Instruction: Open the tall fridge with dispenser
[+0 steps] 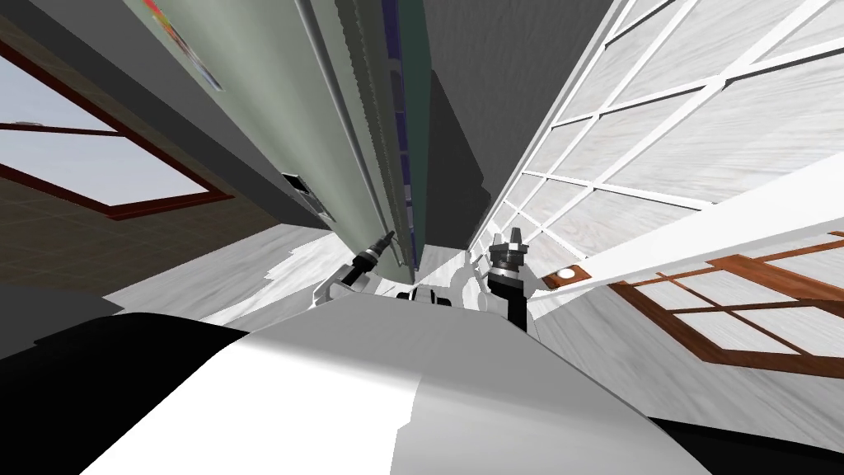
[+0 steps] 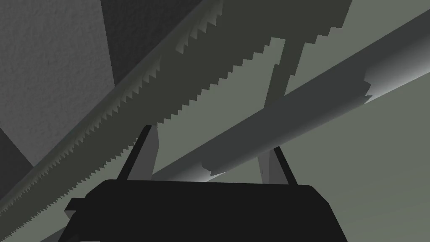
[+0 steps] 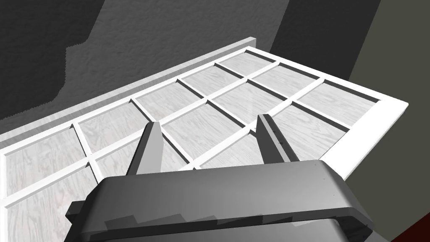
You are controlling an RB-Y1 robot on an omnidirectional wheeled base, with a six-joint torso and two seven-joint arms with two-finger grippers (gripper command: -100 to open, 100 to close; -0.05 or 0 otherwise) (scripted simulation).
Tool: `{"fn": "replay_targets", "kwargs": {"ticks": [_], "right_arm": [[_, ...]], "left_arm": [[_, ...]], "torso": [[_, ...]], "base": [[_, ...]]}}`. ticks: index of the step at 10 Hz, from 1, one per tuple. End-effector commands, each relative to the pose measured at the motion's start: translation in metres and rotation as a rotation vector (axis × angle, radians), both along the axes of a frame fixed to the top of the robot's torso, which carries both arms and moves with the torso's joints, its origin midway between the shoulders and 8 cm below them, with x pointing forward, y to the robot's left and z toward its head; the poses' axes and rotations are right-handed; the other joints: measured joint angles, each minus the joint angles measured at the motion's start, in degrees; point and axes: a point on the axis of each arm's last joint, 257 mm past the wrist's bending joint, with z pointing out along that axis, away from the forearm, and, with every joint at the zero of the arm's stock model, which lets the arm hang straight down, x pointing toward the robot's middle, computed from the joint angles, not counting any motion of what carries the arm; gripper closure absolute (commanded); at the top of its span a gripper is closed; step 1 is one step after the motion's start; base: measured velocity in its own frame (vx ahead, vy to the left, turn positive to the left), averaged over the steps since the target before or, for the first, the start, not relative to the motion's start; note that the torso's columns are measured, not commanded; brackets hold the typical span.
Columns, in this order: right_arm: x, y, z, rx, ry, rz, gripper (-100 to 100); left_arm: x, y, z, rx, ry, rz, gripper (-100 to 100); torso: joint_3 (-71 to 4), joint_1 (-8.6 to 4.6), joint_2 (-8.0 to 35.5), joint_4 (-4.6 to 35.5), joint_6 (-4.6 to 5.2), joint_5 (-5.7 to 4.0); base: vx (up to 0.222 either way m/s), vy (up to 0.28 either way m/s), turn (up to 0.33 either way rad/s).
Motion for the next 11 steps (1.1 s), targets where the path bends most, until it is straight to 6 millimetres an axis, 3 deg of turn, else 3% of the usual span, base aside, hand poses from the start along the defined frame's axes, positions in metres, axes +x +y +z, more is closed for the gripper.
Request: {"fn": "replay_targets", "kwargs": {"ticks": [1, 4, 5, 6, 11], "right_arm": [[0.000, 0.000, 0.000, 0.000, 0.000, 0.000, 0], [0.000, 0.000, 0.000, 0.000, 0.000, 0.000, 0], [0.000, 0.000, 0.000, 0.000, 0.000, 0.000, 0], [0.000, 0.000, 0.000, 0.000, 0.000, 0.000, 0], [0.000, 0.000, 0.000, 0.000, 0.000, 0.000, 0]], "left_arm": [[-0.016, -0.028, 0.011, -0.008, -0.019, -0.086, 100], [-0.041, -0.058, 0.013, -0.018, -0.015, -0.181, 100], [-0.037, -0.049, 0.004, 0.000, -0.001, -0.150, 100], [-0.046, -0.058, 0.002, 0.004, 0.002, -0.185, 100], [-0.075, -0.089, 0.005, 0.000, -0.003, -0.310, 100]], "torso": [[0.0, 0.17, 0.1, 0.0, -0.10, 0.04], [0.1, -0.28, 0.3, 0.0, 0.05, -0.05], [0.1, -0.54, 0.3, 0.0, 0.20, -0.05], [-0.2, -0.97, -0.3, -0.1, 0.20, -0.17], [-0.2, 0.05, -0.1, -0.1, 0.01, 0.11]], "base": [[-0.265, 0.284, -0.092], [-0.237, 0.286, -0.067], [-0.116, 0.128, -0.016], [-0.070, 0.145, -0.049], [-0.108, 0.256, -0.099]]}}
